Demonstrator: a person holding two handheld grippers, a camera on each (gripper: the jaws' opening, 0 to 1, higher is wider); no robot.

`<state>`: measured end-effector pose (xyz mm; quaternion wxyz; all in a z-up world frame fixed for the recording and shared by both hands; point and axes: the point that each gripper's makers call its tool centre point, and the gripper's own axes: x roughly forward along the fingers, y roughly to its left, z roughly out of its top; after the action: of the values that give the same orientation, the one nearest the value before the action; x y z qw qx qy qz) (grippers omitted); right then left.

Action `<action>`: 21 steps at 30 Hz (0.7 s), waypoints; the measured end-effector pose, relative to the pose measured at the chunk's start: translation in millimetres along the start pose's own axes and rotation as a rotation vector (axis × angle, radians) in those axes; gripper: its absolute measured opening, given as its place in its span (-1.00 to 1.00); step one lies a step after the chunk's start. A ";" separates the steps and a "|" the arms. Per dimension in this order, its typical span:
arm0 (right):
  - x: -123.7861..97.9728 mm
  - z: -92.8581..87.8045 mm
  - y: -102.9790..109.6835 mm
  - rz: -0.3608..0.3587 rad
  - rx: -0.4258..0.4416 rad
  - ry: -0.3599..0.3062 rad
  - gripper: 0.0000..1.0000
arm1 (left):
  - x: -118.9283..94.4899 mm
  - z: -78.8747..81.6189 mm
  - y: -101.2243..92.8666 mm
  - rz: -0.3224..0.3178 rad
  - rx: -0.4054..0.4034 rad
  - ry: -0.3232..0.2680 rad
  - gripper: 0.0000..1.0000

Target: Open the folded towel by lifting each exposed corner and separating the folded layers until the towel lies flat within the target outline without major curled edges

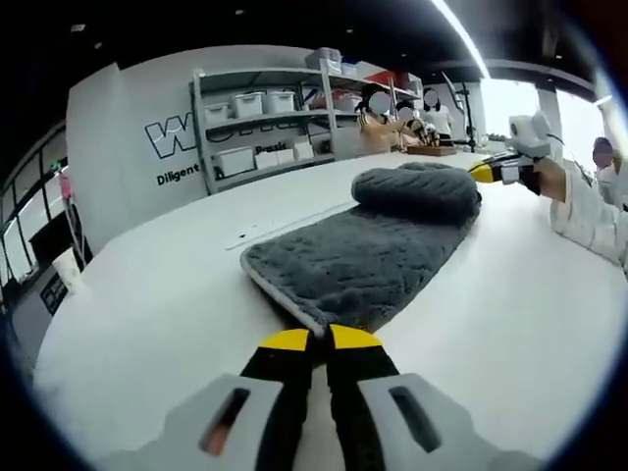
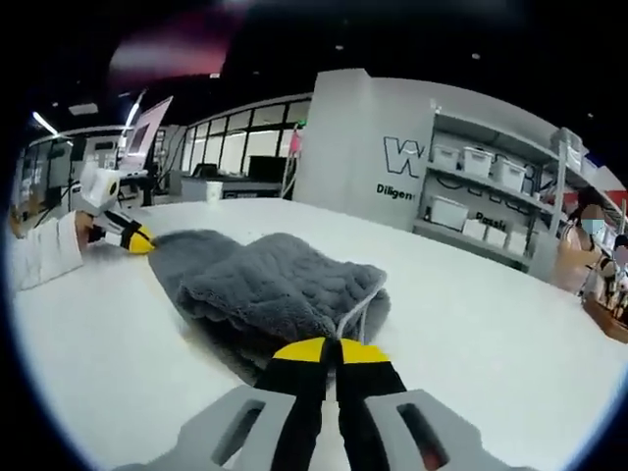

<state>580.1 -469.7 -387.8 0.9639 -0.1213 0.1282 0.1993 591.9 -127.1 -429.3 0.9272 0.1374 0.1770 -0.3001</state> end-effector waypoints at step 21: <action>-15.3 -20.0 -41.9 -0.134 0.004 0.078 -1.00 | -10.1 -8.5 23.9 0.058 -0.038 0.018 -0.92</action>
<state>580.0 -518.2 -394.4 0.9696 -0.1353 0.1576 0.1291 596.6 -100.2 -429.2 0.9364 0.1273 0.1869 -0.2683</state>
